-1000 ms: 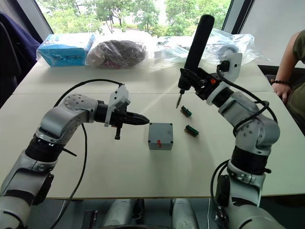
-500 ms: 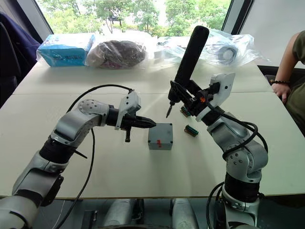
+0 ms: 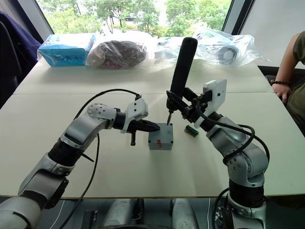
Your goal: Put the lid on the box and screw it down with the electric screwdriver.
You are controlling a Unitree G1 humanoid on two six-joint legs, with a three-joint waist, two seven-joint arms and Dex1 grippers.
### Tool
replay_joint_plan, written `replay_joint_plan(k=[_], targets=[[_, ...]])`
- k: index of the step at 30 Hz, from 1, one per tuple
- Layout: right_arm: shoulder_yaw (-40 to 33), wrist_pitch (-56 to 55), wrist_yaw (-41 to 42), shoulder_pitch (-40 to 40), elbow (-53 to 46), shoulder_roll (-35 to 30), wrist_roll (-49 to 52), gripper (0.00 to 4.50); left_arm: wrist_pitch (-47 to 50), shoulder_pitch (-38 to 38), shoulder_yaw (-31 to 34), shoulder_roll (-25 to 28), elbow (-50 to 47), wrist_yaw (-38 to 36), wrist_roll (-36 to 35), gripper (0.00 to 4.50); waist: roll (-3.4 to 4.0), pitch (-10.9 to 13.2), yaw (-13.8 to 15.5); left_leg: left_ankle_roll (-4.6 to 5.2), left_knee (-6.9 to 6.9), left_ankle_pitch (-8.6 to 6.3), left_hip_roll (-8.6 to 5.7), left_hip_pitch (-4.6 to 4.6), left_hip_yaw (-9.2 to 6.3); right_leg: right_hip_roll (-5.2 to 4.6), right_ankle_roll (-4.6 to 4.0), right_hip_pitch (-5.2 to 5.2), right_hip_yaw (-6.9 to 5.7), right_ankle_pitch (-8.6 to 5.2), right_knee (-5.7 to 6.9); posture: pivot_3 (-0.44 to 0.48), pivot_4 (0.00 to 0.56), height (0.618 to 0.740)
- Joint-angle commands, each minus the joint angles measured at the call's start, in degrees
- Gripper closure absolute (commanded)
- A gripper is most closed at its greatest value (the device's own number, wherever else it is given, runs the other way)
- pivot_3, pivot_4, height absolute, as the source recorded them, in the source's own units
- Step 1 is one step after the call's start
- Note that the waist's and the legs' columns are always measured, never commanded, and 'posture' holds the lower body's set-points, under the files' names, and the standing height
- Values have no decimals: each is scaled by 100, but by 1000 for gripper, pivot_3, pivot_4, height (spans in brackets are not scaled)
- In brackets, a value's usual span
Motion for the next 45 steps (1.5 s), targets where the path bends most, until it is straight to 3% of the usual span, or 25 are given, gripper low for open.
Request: replay_joint_plan(k=[1, 21, 38, 45], targets=[[-34, -307, 77, -23, -113, -118, -91, 2668, -3, 13, -90, 14, 1, -57, 99, 4500, 0, 0, 0, 0, 0, 0, 0, 0, 0, 0, 0, 0, 0, 0, 0, 0, 150, 740], [308, -755, 1, 58, 77, 158, -356, 2668, -31, 35, -113, 33, 27, -101, 170, 4500, -1, -1, -2, 0, 0, 0, 1, 5, -1, 1, 0, 4, 0, 0, 0, 0, 150, 740], [221, -992, 35, 141, 310, -59, -580, 2668, -49, 38, -97, -10, 44, -106, 219, 4500, -2, -2, 0, 0, 0, 0, 0, 9, -1, 0, 0, 9, 0, 0, 0, 0, 150, 740], [518, -1142, 138, 425, 275, -57, -837, 2668, -33, 66, -112, -5, 14, -112, 232, 4500, -3, -2, 1, 0, 1, 0, 0, 10, -1, 0, 0, 10, 0, 0, 0, 0, 150, 740]])
